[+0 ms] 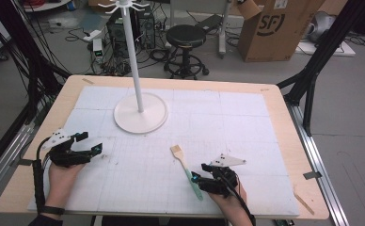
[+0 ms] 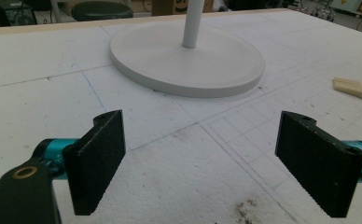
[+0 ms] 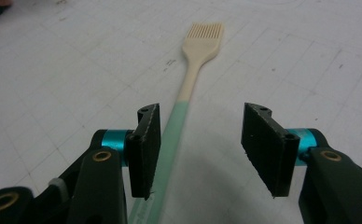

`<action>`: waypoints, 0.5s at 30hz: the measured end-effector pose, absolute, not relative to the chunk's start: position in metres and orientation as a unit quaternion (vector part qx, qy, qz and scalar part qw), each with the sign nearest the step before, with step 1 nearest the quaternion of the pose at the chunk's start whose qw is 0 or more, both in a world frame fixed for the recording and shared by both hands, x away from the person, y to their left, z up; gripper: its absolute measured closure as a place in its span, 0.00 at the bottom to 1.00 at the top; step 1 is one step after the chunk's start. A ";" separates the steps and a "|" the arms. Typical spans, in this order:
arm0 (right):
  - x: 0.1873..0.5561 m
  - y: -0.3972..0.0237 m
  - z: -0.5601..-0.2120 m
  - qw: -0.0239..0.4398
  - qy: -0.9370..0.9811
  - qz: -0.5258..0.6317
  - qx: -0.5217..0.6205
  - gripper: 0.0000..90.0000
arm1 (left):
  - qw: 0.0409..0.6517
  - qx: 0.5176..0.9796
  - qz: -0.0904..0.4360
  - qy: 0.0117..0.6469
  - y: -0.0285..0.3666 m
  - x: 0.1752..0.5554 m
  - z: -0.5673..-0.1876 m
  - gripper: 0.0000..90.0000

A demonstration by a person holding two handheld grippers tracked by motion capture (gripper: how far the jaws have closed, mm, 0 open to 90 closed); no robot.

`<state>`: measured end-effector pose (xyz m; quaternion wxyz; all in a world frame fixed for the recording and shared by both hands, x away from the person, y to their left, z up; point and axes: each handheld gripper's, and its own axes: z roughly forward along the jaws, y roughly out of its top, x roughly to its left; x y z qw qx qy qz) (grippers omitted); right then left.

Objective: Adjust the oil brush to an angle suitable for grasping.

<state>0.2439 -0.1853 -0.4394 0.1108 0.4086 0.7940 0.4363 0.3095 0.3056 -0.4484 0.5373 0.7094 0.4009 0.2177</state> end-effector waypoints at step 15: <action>0.237 -0.168 -0.444 0.113 0.811 0.407 0.404 0.54 | 0.535 0.710 0.219 0.402 0.305 0.310 -0.448 0.19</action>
